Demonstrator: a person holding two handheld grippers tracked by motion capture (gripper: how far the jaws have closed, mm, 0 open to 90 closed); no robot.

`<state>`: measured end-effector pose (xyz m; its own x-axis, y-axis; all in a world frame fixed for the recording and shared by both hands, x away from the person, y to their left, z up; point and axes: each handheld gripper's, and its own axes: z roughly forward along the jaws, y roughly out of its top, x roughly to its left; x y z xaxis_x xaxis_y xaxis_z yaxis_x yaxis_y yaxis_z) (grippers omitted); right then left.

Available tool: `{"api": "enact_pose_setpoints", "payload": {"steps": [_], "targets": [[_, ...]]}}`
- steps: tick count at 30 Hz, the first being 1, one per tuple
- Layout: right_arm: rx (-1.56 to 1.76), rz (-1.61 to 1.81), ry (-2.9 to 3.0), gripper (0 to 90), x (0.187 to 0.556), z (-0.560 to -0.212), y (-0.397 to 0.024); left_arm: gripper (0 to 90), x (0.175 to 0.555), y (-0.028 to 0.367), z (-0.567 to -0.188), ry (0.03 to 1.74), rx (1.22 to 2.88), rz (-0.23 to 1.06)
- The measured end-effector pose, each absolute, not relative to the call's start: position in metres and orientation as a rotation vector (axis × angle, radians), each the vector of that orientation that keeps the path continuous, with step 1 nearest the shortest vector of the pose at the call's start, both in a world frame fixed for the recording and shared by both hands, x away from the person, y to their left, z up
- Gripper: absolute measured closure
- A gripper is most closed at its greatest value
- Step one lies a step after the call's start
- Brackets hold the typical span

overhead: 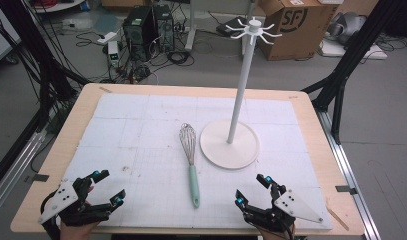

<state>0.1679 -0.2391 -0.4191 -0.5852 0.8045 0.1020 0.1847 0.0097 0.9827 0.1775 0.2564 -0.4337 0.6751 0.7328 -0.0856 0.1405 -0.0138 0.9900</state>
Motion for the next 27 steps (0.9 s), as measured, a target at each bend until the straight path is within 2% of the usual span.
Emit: {"api": "enact_pose_setpoints", "payload": {"steps": [4, 7, 11, 15, 27], "targets": [[1.006, 1.627, 1.804, 19.8, 0.171, -0.416, -0.233, 17.1, 0.177, 0.256, -0.434, 0.75, 1.543, 0.54], [1.002, 1.646, 1.822, 46.0, 0.174, -0.414, -0.226, 17.0, 0.176, 0.256, -0.435, 0.737, 1.553, 0.544], [1.026, 1.64, 1.851, 64.9, 0.179, -0.415, -0.215, 17.0, 0.176, 0.254, -0.435, 0.736, 1.557, 0.551], [0.986, 1.693, 1.943, 89.3, 0.186, -0.414, -0.2, 17.1, 0.175, 0.255, -0.436, 0.748, 1.547, 0.551], [0.959, 1.63, 2.35, 90.0, 0.204, -0.427, -0.125, 17.2, 0.173, 0.258, -0.436, 0.75, 1.542, 0.548]]}}
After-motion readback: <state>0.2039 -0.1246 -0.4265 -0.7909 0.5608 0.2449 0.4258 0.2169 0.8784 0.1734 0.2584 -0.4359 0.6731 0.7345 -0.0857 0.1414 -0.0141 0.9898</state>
